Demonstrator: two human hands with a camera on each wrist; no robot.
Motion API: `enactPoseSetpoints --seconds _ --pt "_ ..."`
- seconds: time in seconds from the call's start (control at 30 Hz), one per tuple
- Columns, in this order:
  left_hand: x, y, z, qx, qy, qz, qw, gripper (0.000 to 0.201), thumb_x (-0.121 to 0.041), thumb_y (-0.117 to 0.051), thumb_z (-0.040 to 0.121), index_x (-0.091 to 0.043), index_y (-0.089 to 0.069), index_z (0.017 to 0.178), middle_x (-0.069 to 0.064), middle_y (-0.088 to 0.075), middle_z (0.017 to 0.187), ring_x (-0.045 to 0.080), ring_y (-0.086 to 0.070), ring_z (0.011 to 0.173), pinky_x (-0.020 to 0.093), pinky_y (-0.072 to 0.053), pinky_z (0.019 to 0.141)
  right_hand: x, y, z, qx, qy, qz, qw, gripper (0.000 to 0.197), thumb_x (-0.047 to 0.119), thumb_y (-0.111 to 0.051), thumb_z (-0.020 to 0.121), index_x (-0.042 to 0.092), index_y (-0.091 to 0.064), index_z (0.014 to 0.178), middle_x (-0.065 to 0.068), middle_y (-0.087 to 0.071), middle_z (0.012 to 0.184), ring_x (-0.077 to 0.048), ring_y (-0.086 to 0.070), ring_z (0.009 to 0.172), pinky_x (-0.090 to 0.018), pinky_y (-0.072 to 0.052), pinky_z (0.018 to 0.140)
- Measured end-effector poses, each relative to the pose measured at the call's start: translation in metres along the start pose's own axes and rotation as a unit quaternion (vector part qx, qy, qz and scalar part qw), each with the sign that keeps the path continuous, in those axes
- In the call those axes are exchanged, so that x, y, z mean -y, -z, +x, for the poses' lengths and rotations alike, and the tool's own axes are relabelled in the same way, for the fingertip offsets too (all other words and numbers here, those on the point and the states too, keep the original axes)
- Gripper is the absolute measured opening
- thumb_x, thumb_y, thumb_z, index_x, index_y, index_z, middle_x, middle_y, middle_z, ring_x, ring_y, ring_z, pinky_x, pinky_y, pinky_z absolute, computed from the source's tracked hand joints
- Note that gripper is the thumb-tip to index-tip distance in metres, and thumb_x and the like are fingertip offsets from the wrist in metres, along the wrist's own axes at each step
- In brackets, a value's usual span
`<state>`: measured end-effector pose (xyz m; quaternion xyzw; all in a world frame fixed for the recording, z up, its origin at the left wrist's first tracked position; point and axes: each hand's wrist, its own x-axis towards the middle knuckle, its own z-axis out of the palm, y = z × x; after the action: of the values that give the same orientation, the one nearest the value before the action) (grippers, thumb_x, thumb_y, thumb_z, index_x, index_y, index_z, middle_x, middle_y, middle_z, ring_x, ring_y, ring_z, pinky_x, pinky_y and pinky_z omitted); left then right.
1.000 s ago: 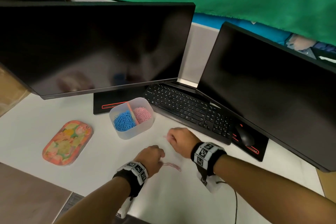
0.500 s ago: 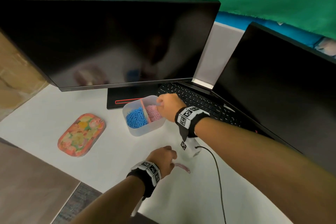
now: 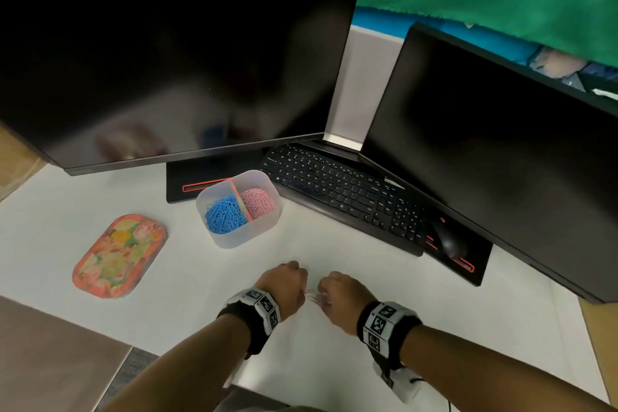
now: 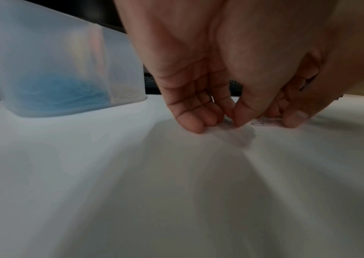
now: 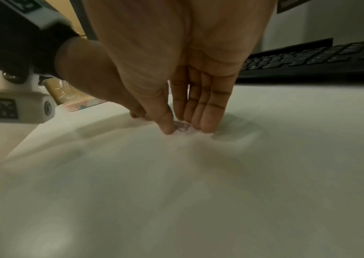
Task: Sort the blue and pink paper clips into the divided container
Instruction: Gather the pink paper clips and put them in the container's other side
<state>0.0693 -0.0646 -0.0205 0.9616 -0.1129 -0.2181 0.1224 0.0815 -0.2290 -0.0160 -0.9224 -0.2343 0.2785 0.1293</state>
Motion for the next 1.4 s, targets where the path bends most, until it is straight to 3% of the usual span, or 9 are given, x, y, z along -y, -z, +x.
enactPoseSetpoints --seconds 0.23,0.43,0.53,0.67,0.9,1.0,1.13,1.27,1.4 --pt "0.007 0.001 0.001 -0.009 0.027 -0.098 0.995 0.013 -0.016 -0.053 0.083 -0.012 -0.059 0.094 0.009 -0.065 0.100 0.028 -0.061 0.093 0.027 -0.042 0.071 0.003 -0.001 0.005 0.010 -0.008 -0.010 1.000 0.017 0.003 -0.051 0.086 0.007 -0.060 0.099 -0.012 -0.058 0.107 -0.031 -0.059 0.096 -0.033 -0.047 0.079" --pt "0.011 -0.003 0.004 -0.040 0.042 -0.224 0.973 0.037 -0.014 -0.046 0.094 -0.019 -0.055 0.130 0.005 -0.062 0.122 0.022 -0.058 0.113 0.022 -0.041 0.093 0.004 -0.004 0.006 0.027 -0.032 -0.020 0.999 0.018 0.005 -0.055 0.086 0.005 -0.058 0.104 -0.015 -0.057 0.112 -0.030 -0.058 0.098 -0.030 -0.044 0.077" --pt "0.013 0.001 0.005 -0.021 0.071 -0.294 0.953 0.031 -0.009 -0.044 0.090 -0.023 -0.070 0.101 0.001 -0.064 0.111 0.019 -0.060 0.105 0.017 -0.039 0.087 0.001 -0.005 0.002 0.029 -0.041 -0.026 0.998 0.019 0.009 -0.057 0.087 0.005 -0.058 0.106 -0.014 -0.057 0.114 -0.030 -0.058 0.103 -0.033 -0.048 0.084" --pt "0.015 0.007 0.004 0.016 0.137 -0.431 0.892 0.022 -0.022 -0.045 0.073 -0.021 -0.062 0.060 -0.002 -0.059 0.070 0.017 -0.054 0.068 0.024 -0.043 0.067 -0.005 -0.004 -0.005 0.007 -0.035 -0.038 0.999 0.015 0.010 -0.056 0.089 0.006 -0.060 0.103 -0.012 -0.056 0.112 -0.030 -0.058 0.100 -0.035 -0.050 0.083" --pt "0.007 0.019 0.013 0.060 0.171 -0.534 0.826 0.024 -0.011 -0.040 0.075 -0.003 -0.054 0.058 0.014 -0.054 0.061 0.027 -0.050 0.056 0.028 -0.045 0.059 -0.001 -0.007 -0.010 -0.015 0.029 -0.055 0.998 0.020 -0.003 -0.047 0.084 0.005 -0.057 0.100 -0.014 -0.058 0.105 -0.032 -0.057 0.095 -0.031 -0.041 0.071" --pt "0.005 0.015 0.014 0.055 0.118 -0.495 0.859 0.020 -0.028 -0.046 0.067 -0.010 -0.054 0.062 0.006 -0.054 0.062 0.020 -0.048 0.058 0.027 -0.041 0.059 0.003 -0.006 -0.009 -0.009 0.013 -0.059 0.998 0.022 -0.004 -0.050 0.082 0.003 -0.055 0.102 -0.017 -0.058 0.106 -0.033 -0.058 0.096 -0.030 -0.039 0.069" --pt "0.004 -0.001 0.012 0.050 0.001 -0.206 0.977 0.015 -0.035 -0.060 0.083 -0.029 -0.052 0.072 -0.006 -0.059 0.082 0.015 -0.055 0.077 0.025 -0.043 0.069 0.003 -0.006 -0.008 0.006 -0.029 -0.052 0.998 0.029 -0.003 -0.055 0.082 0.003 -0.053 0.110 -0.017 -0.055 0.115 -0.033 -0.056 0.104 -0.035 -0.047 0.082" --pt "-0.003 -0.016 0.005 0.034 -0.070 -0.066 0.995 0.021 -0.032 -0.054 0.091 -0.025 -0.057 0.110 -0.002 -0.060 0.113 0.018 -0.056 0.106 0.030 -0.047 0.090 0.000 -0.010 -0.011 0.012 -0.049 -0.040 0.998 0.035 -0.003 -0.054 0.083 0.005 -0.051 0.116 -0.016 -0.052 0.119 -0.031 -0.052 0.110 -0.034 -0.045 0.088" --pt "-0.011 -0.017 0.007 0.034 -0.100 0.033 0.994 0.026 -0.027 -0.043 0.098 -0.011 -0.059 0.111 0.008 -0.059 0.112 0.026 -0.057 0.106 0.037 -0.050 0.086 -0.003 -0.012 -0.015 0.004 -0.046 -0.040 0.998 0.030 -0.005 -0.049 0.085 0.004 -0.051 0.113 -0.016 -0.052 0.118 -0.031 -0.052 0.108 -0.034 -0.043 0.084"
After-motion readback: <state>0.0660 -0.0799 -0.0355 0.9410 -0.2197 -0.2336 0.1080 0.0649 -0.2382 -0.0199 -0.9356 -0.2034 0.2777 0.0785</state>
